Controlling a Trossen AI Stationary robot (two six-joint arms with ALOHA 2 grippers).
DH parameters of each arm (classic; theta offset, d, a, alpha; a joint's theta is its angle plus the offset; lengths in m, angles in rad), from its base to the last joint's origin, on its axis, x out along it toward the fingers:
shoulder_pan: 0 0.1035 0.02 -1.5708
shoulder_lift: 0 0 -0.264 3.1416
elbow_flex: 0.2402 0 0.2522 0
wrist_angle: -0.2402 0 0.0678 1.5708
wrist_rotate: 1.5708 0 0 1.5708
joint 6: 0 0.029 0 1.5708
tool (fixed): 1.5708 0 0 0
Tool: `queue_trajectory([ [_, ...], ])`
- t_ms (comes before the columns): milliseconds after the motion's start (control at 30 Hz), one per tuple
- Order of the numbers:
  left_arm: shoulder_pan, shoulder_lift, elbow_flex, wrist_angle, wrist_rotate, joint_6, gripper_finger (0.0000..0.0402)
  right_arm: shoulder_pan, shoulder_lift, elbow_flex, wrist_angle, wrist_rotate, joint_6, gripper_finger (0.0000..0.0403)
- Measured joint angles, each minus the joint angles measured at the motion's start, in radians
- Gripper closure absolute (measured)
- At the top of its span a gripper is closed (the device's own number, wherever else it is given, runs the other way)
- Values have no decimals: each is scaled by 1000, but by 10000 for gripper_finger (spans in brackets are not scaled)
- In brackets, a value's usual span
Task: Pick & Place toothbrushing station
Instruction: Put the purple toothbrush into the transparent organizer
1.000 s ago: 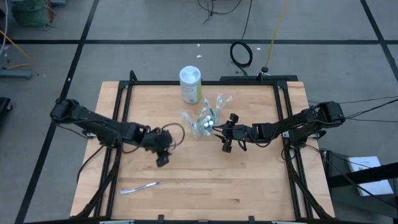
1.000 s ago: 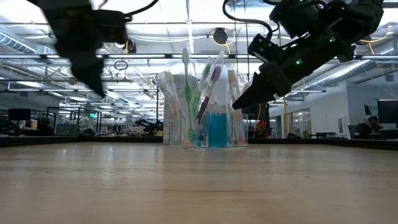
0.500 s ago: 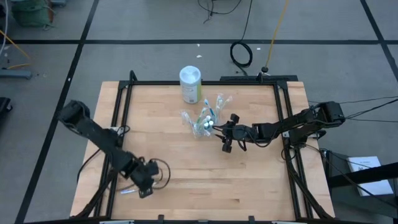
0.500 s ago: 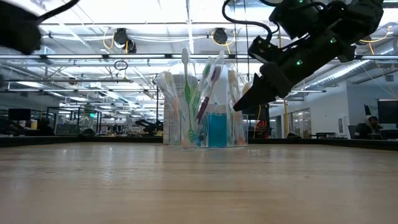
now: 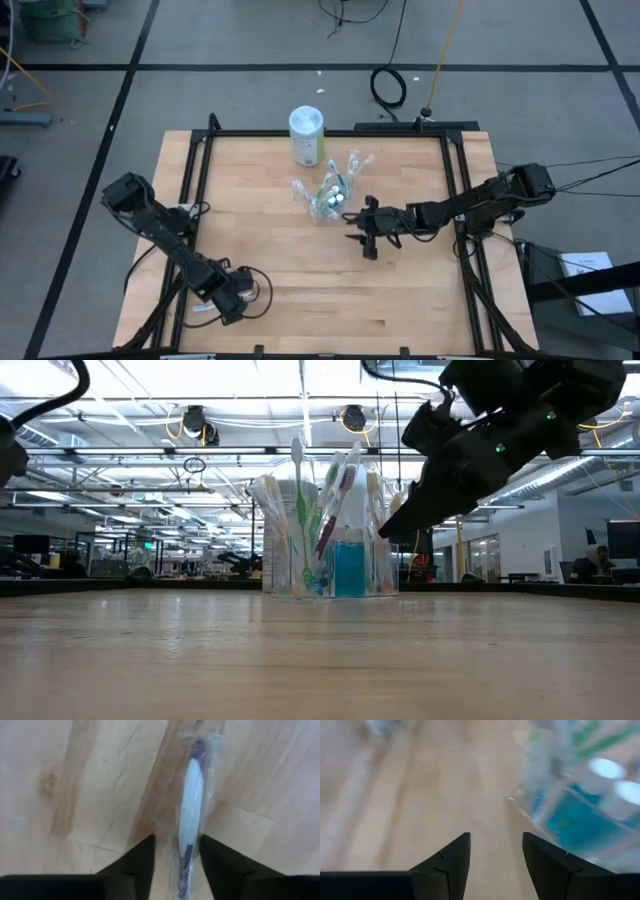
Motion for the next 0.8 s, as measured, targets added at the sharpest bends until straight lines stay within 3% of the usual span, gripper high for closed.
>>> queue_trajectory([
  [233, 37, -36, -7, -18, 9, 12, 377, 51, 0, 0, 28, -56, 0, 232],
  [333, 59, -45, 11, -14, 1, 14, 384, 62, 0, 0, 31, -54, 31, 232],
  [433, 84, -38, 76, 32, -98, 143, 380, 64, 0, 0, 33, -57, 143, 232],
  [600, 107, -5, 229, 88, -304, 643, 393, 61, 0, 0, 45, -57, 410, 232],
  [800, 124, 84, 443, 148, -498, 1565, 382, 61, 0, 0, 76, -152, 526, 232],
])
